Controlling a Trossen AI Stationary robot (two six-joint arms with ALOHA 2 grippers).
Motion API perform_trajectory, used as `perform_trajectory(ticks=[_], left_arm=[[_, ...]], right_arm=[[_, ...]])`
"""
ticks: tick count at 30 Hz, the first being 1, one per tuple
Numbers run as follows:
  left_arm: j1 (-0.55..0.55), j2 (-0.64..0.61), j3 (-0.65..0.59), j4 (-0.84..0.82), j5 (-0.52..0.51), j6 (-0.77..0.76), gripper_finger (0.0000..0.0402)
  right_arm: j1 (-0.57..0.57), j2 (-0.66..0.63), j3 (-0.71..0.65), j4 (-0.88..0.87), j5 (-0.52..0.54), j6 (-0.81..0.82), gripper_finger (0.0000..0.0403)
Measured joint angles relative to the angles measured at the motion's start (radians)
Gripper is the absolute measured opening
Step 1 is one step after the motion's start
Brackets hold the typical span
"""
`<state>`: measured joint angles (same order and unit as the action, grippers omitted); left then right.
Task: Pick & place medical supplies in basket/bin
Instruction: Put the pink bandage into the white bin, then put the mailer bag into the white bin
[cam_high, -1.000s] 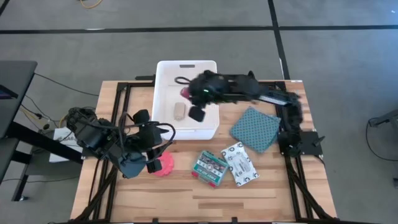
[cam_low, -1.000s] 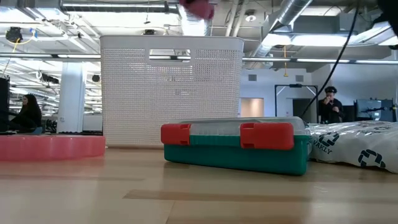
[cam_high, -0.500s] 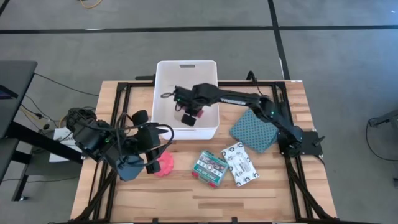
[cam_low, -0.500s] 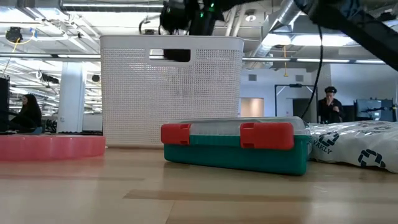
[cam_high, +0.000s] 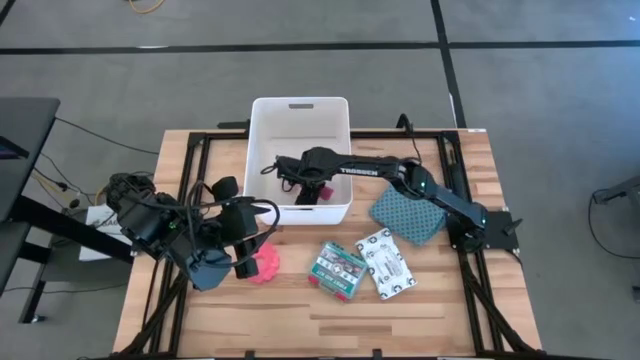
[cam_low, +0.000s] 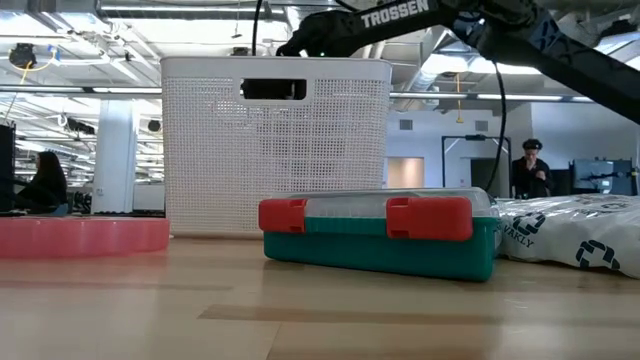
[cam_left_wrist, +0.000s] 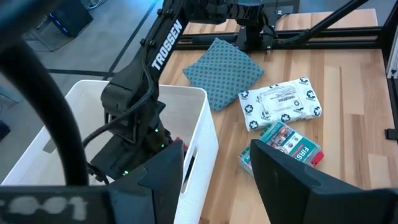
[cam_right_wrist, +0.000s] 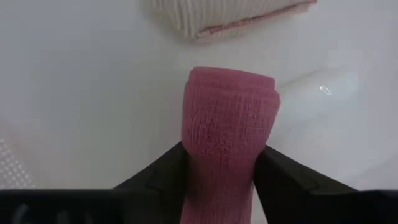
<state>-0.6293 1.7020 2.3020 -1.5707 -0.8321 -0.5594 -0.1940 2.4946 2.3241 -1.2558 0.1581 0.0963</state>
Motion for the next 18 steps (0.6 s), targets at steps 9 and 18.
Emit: perform_trajectory(ticks=[9, 18], left_arm=[[0.001, 0.000, 0.000, 0.000, -0.003, 0.005, 0.0176], [0.001, 0.000, 0.000, 0.000, -0.003, 0.004, 0.0176]], right_arm=[[0.004, -0.065, 0.001, -0.002, 0.004, -0.001, 0.0218], [0.029, -0.289, 0.001, -0.081, 0.006, 0.026, 0.0216]])
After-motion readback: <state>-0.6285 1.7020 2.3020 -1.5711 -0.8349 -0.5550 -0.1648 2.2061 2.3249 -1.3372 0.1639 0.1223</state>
